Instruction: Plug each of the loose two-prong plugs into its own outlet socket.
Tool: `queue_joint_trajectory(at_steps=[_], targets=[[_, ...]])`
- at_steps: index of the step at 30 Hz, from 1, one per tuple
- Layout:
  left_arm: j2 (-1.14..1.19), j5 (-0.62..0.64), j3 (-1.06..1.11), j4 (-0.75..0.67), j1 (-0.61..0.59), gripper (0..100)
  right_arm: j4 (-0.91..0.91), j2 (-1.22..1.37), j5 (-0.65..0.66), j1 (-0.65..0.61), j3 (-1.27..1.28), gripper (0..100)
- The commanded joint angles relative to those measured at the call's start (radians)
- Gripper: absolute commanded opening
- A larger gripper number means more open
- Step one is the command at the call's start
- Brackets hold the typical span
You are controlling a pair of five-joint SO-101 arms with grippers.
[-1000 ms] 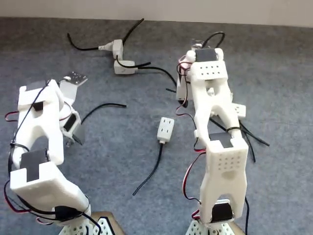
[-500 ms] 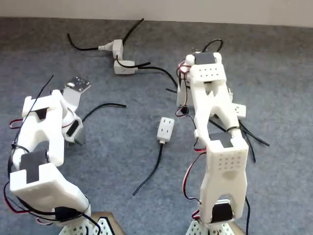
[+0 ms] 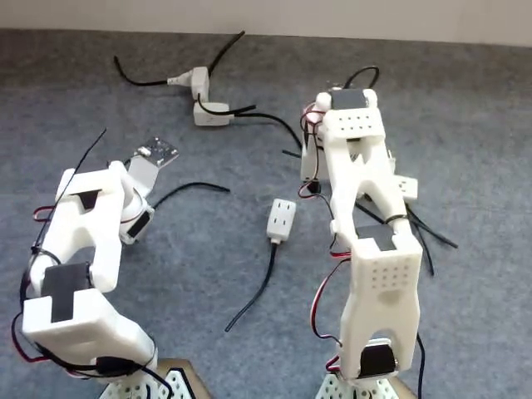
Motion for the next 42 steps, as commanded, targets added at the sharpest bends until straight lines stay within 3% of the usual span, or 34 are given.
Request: queue_joint_trajectory(at_steps=[1, 6, 9, 16, 21, 26, 30, 39, 42], targets=[[-0.079, -0.003, -0.113, -0.046, 0.035, 1, 0.039, -0.068, 0.014, 0.012, -0.013, 34.4], [-0.292, -0.002, -0.206, 0.046, 0.07, 1, 0.035, -0.07, 0.015, 0.012, -0.018, 34.4], [-0.49, 0.117, -0.216, 0.055, 0.102, 1, 0.035, -0.067, 0.015, 0.012, -0.067, 34.4], [-0.883, 0.554, -0.166, 0.049, 0.213, 1, 0.036, -0.065, 0.014, 0.013, -0.182, 34.4], [-1.067, 0.813, -0.012, -0.107, 0.303, 1, 0.036, -0.045, 0.015, 0.042, -0.143, 34.4], [-1.247, 1.275, 0.191, -0.344, 0.288, 1, 0.036, -0.01, 0.017, 0.074, -0.099, 34.4], [-1.465, 1.602, 0.34, -0.381, 0.206, 1, 0.038, -0.004, 0.017, 0.077, -0.088, 34.4], [-1.989, 1.524, 0.605, -0.568, 0.196, 1, 0.038, -0.005, 0.018, 0.024, -0.088, 34.3], [-1.98, 1.494, 0.561, -0.574, 0.196, 1, 0.038, -0.007, 0.018, 0.005, -0.088, 34.3]])
